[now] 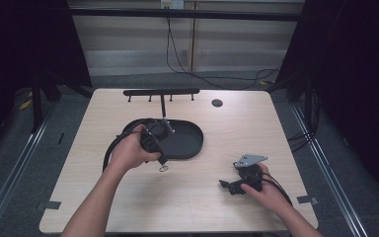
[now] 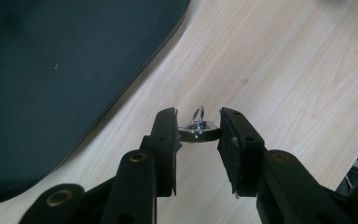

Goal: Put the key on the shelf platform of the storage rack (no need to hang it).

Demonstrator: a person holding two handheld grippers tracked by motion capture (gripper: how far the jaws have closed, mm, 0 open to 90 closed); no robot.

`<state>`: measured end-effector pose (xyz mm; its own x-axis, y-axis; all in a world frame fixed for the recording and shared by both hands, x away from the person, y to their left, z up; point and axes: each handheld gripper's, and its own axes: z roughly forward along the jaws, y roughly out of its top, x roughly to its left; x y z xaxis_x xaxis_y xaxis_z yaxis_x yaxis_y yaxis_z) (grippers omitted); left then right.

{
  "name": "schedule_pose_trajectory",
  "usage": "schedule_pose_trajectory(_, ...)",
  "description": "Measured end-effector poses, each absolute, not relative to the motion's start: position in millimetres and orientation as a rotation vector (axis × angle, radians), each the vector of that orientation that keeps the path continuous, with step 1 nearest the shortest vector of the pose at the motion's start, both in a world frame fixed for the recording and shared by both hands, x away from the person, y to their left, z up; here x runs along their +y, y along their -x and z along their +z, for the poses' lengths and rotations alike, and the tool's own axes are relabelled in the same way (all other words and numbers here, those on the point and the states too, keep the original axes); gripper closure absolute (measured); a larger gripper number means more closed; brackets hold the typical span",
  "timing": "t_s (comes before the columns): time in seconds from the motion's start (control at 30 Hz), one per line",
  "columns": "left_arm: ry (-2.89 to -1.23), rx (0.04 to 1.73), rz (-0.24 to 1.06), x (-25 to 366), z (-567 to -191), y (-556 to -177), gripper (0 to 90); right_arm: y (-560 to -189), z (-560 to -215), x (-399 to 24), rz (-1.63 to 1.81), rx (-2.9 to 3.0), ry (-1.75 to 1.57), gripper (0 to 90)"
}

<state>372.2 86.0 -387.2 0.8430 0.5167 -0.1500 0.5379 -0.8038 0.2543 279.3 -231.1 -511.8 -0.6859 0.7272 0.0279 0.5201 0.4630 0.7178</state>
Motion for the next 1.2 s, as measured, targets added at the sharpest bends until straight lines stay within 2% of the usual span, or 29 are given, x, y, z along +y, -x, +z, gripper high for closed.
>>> schedule_pose_trajectory(1.2,-2.739,0.895,-0.088,93,-339,-393,67.5,-279,-512,-231,1.048,2.429,-1.066,11.1)
